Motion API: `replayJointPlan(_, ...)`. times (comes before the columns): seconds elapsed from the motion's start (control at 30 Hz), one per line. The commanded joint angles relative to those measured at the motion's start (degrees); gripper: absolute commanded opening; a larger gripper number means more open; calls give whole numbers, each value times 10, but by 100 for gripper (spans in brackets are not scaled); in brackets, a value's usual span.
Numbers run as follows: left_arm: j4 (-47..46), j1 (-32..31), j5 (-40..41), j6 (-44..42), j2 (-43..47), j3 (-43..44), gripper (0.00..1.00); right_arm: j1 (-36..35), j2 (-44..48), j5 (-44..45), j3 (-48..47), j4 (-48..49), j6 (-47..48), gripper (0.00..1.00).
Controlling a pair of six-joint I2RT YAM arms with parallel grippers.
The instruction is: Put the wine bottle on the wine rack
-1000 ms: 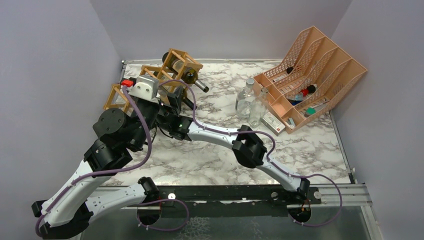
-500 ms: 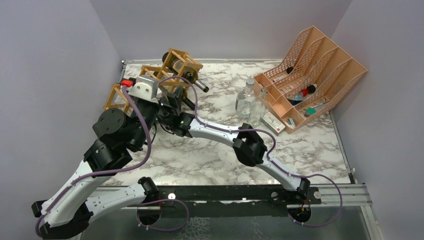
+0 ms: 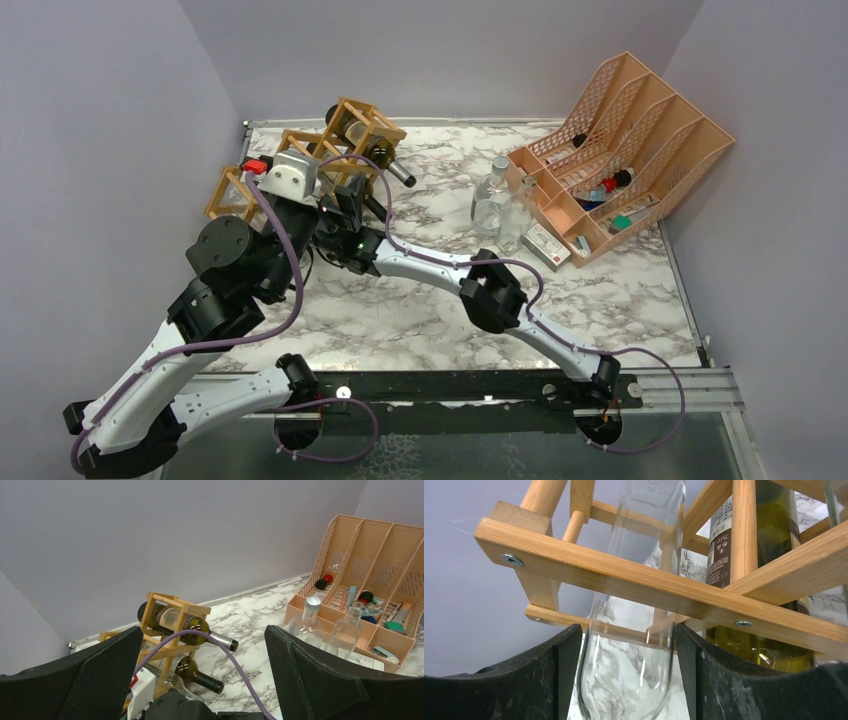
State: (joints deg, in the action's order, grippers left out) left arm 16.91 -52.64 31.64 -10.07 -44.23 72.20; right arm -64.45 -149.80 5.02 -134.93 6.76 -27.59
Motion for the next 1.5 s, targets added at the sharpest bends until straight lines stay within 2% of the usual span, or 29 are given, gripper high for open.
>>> replayJointPlan(0.0,5,-2,8,5,6,0,99,3,14,13,7,64,4,74)
replayJointPlan(0.2,5,-2,6,4,7,8,99,3,78,18,81,86,-1,79)
replayJointPlan(0.67,1,-2,-4,1,8,38,99,3,230,-7,248,144,-10,80)
replayJointPlan(0.87,0,-2,-20,5,14,30,99,5,355,60,376,134,40,78)
replayJointPlan(1.0,-13,-2,-35,2,24,22,99,14,451,126,440,79,82,78)
replayJointPlan(1.2,-27,-2,-59,3,34,6,99,48,566,210,485,-37,146,78)
replayJointPlan(1.47,-56,-2,-77,14,53,-73,99,162,707,300,524,-226,161,78)
